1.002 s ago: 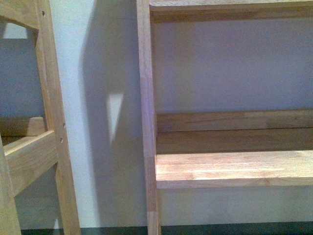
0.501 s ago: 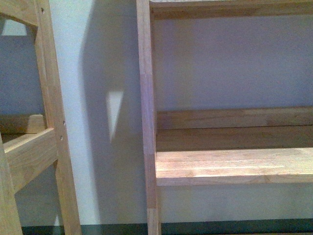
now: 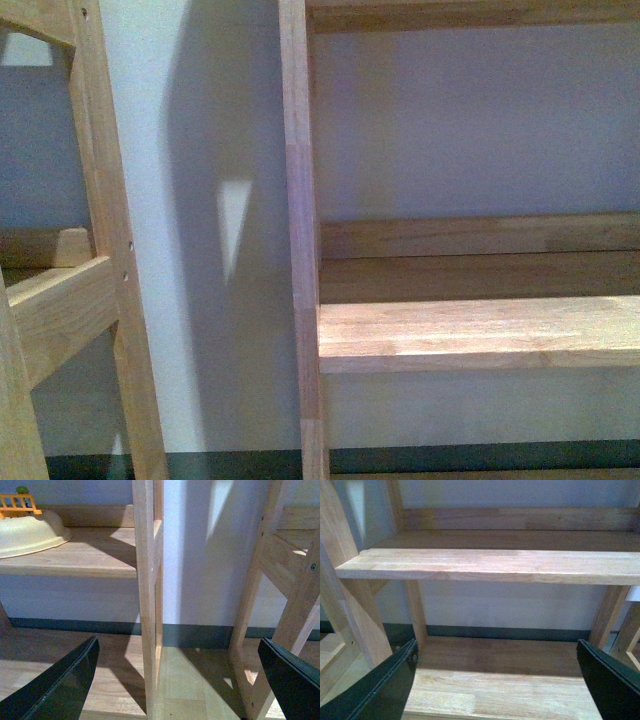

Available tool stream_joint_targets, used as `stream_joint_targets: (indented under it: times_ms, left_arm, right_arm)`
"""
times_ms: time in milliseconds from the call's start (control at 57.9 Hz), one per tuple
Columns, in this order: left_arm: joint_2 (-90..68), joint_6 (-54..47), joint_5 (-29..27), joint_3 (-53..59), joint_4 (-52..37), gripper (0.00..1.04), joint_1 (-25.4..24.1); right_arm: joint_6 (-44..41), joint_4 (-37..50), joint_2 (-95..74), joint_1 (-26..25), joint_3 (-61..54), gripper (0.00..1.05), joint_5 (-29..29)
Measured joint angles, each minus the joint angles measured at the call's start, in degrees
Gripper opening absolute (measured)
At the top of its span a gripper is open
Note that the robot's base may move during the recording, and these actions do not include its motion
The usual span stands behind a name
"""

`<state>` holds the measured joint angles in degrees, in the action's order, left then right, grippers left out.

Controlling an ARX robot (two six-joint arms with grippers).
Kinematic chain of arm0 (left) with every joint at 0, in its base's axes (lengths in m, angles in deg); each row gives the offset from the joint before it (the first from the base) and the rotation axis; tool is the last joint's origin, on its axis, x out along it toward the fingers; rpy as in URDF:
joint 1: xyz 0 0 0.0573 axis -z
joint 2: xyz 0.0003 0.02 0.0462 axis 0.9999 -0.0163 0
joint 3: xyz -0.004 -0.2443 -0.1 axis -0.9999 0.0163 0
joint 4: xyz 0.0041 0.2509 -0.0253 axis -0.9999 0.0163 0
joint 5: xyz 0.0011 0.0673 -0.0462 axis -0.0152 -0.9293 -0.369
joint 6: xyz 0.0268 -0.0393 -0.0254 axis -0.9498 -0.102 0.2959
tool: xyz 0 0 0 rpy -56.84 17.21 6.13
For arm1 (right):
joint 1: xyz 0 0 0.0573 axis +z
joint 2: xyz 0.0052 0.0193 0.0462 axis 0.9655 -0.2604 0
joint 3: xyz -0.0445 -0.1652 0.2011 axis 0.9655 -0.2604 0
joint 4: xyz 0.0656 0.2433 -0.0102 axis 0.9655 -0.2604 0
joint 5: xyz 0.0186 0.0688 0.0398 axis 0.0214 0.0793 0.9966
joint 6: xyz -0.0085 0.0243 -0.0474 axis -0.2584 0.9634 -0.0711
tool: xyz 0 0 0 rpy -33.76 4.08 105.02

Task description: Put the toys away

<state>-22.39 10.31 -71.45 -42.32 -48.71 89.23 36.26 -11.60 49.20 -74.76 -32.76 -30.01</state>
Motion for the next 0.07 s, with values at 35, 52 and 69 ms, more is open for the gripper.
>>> stream_joint_targets:
  times_ms: [35, 52, 69]
  left_arm:
    - [0.00, 0.00, 0.00, 0.00, 0.00, 0.98, 0.00]
    - [0.00, 0.00, 0.02, 0.00, 0.00, 0.98, 0.00]
    - [0.00, 0.00, 0.00, 0.00, 0.00, 0.98, 0.00]
  right_arm:
    - [0.00, 0.00, 0.00, 0.00, 0.00, 0.98, 0.00]
    - [0.00, 0.00, 0.00, 0.00, 0.00, 0.98, 0.00]
    - [0.00, 0.00, 0.00, 0.00, 0.00, 0.98, 0.00]
